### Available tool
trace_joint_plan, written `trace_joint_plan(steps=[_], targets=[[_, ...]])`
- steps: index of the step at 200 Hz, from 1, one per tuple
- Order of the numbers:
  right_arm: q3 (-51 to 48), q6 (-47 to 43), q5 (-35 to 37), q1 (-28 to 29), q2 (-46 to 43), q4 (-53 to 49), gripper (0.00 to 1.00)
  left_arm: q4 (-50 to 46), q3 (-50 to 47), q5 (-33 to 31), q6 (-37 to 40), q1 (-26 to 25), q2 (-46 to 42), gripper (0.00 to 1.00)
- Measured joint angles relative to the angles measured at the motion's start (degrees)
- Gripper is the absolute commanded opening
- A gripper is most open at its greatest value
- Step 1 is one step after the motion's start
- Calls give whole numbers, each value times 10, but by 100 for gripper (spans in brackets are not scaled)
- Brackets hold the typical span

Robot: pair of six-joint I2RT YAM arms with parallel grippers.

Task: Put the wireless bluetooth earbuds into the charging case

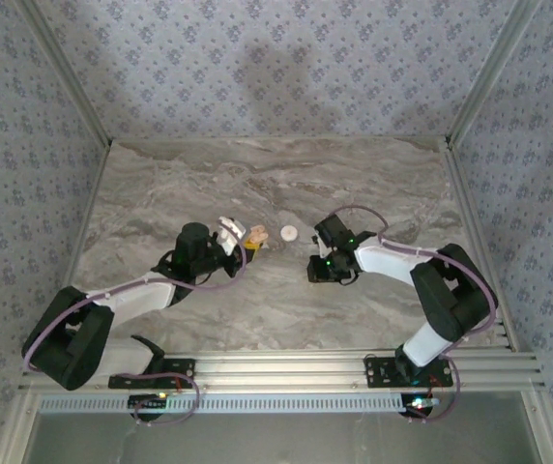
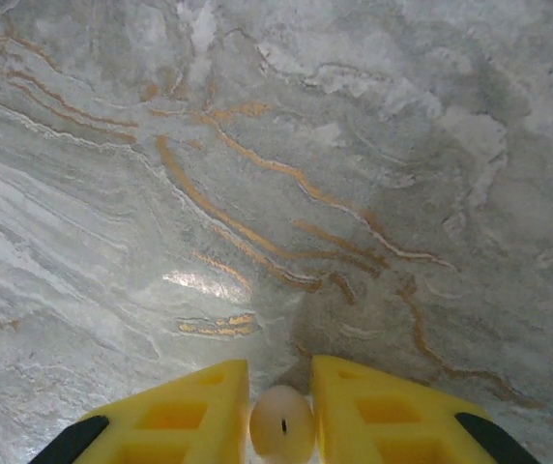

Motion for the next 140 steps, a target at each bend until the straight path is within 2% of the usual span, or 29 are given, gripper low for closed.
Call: trace_joint_plan(steps=[17, 36, 81, 106, 140], targets=[[9, 4, -3, 2, 4, -9, 39, 0, 0, -4, 0, 0, 0, 11], [18, 8, -2, 6, 3, -29, 43, -2, 0, -5, 0, 0, -3, 11], [84, 54, 15, 6, -35, -154, 43, -12, 0, -13, 0, 0, -15, 11], [139, 118, 26, 6, -54, -236, 43, -19, 0, -19, 0, 0, -19, 11], [139, 200, 27, 6, -54, -280, 43, -33, 0, -21, 0, 0, -26, 11]])
